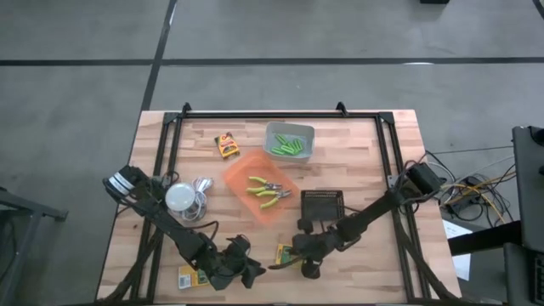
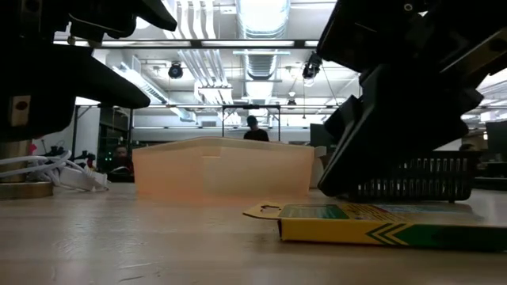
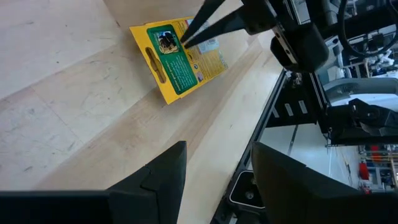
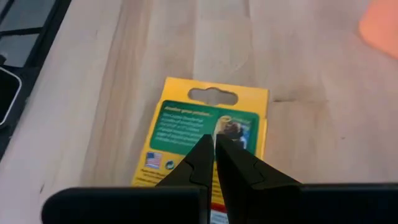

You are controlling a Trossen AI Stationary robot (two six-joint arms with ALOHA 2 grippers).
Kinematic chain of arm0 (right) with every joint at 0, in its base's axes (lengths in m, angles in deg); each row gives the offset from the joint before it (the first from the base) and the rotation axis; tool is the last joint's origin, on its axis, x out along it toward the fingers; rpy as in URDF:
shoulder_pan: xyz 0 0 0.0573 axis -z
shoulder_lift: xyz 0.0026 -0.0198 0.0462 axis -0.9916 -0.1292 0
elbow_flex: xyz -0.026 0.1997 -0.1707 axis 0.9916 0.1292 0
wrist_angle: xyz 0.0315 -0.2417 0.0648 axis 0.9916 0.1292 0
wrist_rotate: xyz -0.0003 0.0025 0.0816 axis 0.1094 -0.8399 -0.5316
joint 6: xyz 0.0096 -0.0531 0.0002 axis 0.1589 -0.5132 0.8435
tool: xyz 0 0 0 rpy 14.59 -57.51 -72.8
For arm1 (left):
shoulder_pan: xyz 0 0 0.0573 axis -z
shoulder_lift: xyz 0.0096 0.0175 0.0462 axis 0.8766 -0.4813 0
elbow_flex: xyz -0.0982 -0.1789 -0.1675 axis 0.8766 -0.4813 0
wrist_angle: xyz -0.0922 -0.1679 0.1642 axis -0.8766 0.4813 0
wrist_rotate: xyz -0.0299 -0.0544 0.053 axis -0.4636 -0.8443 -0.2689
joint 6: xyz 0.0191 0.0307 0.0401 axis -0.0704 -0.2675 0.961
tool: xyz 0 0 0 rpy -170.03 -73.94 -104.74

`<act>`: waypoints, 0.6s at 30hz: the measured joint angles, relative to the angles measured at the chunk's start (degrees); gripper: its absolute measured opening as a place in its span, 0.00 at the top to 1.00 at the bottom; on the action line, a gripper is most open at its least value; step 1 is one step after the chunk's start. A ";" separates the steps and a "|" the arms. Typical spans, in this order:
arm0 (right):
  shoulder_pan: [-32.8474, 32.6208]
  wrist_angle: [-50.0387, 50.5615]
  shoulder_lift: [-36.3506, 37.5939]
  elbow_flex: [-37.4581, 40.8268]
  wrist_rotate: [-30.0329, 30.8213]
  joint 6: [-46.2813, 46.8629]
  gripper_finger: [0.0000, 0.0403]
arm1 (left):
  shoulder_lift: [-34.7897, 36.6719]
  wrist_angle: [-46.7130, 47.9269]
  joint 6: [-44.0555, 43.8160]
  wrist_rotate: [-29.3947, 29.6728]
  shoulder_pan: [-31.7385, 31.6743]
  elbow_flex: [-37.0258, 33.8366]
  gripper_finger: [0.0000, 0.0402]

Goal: Pick & Place School Supplies
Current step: Put the yellow crayon box into the black bin

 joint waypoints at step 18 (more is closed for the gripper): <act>2.79 11.07 0.59 -0.31 -1.15 2.86 0.96 | 0.02 0.00 -0.23 0.04 0.00 0.00 0.54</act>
